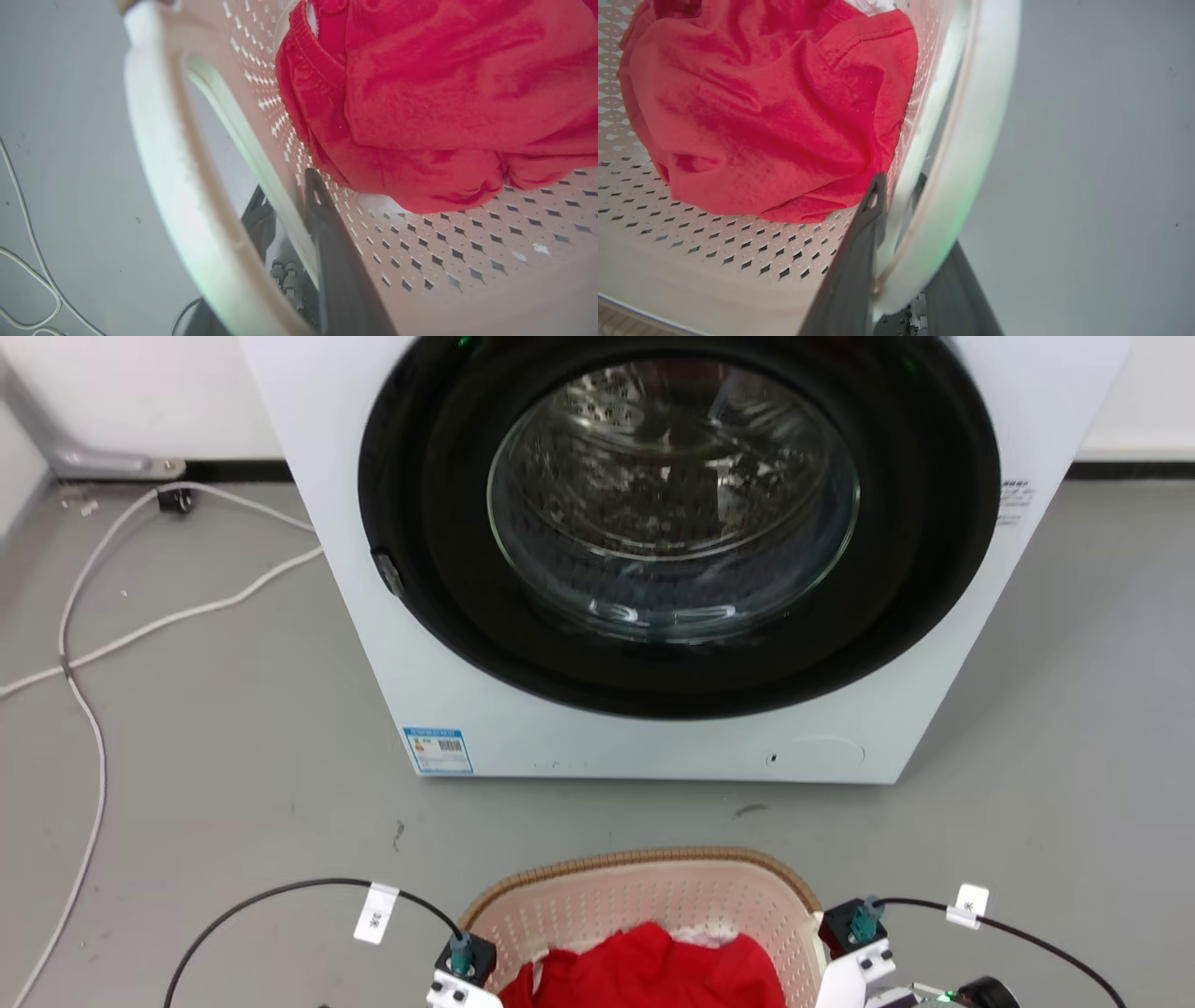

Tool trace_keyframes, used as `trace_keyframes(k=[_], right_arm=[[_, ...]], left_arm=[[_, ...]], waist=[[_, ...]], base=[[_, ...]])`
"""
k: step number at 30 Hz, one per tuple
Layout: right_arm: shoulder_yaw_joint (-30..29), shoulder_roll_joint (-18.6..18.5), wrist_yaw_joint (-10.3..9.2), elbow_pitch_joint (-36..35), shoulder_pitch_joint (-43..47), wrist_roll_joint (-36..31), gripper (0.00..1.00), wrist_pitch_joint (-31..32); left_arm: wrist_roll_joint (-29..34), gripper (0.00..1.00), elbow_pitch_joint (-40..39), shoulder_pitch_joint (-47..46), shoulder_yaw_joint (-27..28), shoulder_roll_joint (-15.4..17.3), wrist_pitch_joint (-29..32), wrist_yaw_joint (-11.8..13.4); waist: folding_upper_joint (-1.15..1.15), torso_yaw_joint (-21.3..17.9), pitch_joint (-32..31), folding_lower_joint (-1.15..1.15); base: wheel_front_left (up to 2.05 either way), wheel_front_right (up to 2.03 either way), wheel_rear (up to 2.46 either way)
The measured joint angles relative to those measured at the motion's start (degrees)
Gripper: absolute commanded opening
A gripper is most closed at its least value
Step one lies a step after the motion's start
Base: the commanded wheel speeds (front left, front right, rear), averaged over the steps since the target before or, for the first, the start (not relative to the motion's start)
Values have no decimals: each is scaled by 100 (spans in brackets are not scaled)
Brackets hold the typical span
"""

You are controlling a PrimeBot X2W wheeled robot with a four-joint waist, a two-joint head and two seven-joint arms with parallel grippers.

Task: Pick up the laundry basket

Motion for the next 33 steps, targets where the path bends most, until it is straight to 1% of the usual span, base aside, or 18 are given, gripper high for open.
trace_keyframes(k=[9,14,17,23,33], right_arm=[[502,-113,0,-163,81,405,0,293],[783,-147,0,-246,125,688,0,625],[925,-178,0,-302,126,831,0,773],[1168,-252,0,-355,116,1077,0,900],[1469,-286,0,-333,86,1383,0,905]], left_arm=[[-670,0,-311,99,-599,204,416,0],[-1066,0,-443,160,-913,301,744,0],[-1254,0,-515,163,-1079,357,839,0],[-1553,0,-580,159,-1390,388,895,0],[-1959,0,-547,135,-1773,414,872,0]], waist=[[0,11,-415,1],[0,-9,-561,1],[0,-11,-630,1],[0,-5,-690,1],[0,-23,-742,1]], base=[[0,0,0],[0,0,0],[0,0,0],[0,0,0],[0,0,0]])
